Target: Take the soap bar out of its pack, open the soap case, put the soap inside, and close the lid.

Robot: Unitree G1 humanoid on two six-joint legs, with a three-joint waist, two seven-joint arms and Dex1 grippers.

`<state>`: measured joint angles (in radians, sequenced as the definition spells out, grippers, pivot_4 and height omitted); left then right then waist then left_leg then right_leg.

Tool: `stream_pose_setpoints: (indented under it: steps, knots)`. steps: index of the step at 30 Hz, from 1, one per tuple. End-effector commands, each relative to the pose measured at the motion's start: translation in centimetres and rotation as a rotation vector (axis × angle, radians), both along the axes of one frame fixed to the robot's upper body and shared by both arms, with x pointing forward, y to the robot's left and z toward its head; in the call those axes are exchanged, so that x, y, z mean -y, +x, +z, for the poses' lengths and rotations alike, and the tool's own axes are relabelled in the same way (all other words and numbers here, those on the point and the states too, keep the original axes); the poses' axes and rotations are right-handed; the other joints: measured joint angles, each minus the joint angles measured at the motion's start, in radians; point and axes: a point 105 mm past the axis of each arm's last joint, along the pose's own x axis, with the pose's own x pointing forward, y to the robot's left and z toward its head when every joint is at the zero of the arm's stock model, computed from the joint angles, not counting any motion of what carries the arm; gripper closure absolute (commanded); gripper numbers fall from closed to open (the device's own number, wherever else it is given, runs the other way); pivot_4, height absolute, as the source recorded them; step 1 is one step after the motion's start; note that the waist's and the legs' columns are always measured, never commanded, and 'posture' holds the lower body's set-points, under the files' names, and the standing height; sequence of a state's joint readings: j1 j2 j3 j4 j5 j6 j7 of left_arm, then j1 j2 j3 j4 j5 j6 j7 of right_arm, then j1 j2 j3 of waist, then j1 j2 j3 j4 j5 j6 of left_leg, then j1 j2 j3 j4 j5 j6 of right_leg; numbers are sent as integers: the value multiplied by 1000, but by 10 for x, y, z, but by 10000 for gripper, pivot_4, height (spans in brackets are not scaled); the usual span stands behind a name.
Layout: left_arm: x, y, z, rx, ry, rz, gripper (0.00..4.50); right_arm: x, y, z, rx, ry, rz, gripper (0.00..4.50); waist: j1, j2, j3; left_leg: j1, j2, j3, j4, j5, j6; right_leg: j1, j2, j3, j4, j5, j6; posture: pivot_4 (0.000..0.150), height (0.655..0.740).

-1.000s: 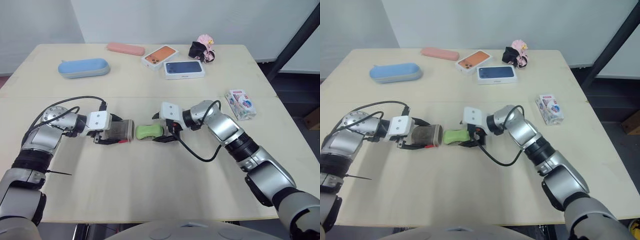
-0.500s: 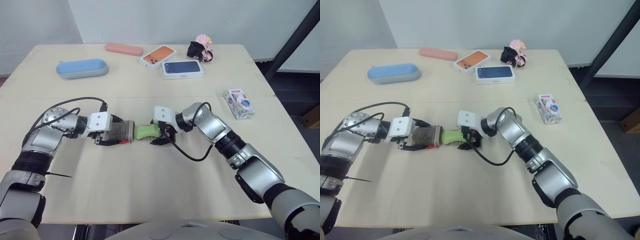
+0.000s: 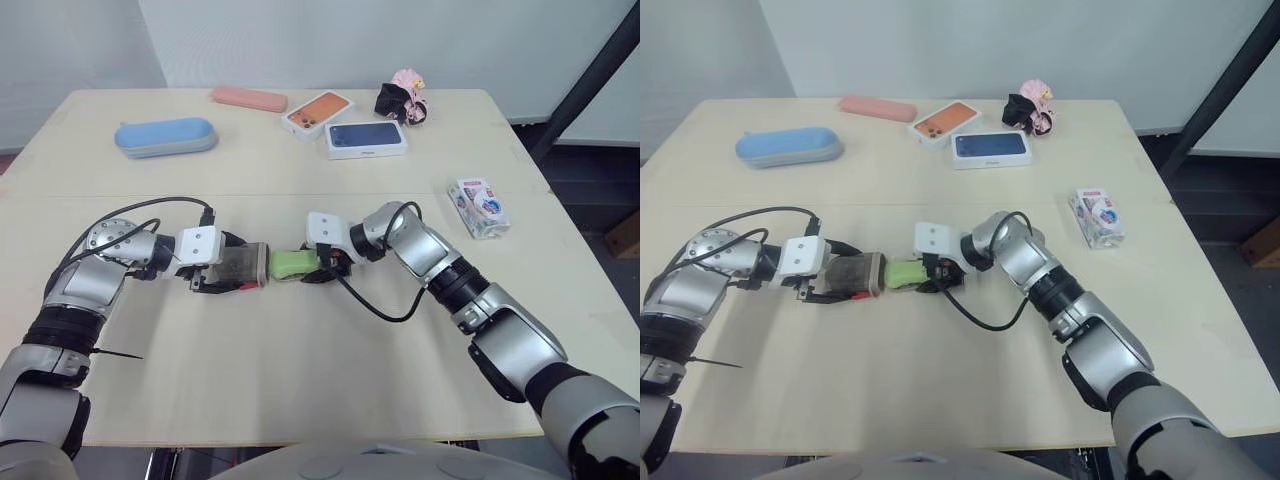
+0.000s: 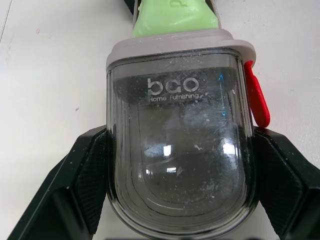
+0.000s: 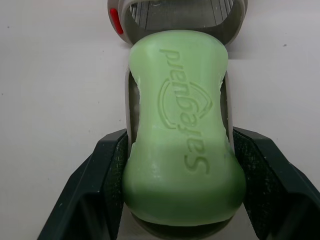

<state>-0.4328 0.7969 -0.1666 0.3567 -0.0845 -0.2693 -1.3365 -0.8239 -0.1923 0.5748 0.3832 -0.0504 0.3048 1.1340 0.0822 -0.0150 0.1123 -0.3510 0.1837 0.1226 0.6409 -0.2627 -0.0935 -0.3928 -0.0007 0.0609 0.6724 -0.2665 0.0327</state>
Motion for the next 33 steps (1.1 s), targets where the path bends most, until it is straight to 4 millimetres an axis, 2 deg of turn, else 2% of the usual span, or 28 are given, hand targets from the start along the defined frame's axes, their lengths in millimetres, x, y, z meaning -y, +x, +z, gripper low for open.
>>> stream_pose_setpoints:
  steps: [1,6,10,19,33]
  knots:
    - [-4,4,13,47,-21,17,10228,10,2,8,39,-14,13,19476,1,0,0,0,0,0,0,0,0,0,0,0,0,0,0,1500,7400]
    - [4,5,14,48,-51,7,10228,22,-2,22,79,-50,61,19476,1,0,0,0,0,0,0,0,0,0,0,0,0,0,0,1500,7400]
    - [12,7,15,52,-73,-4,10228,25,-6,31,72,-62,70,19476,-3,0,0,0,0,0,0,0,0,0,1,0,0,0,0,1500,7400]
    - [28,9,22,68,-107,-35,10228,20,-5,34,63,-66,27,19476,0,0,0,-1,0,0,0,0,0,0,0,0,0,0,0,1500,7400]
    - [38,10,24,71,-114,-60,10228,11,-2,40,64,-60,4,19476,-1,0,0,0,0,0,0,0,0,0,1,0,0,0,0,1500,7400]
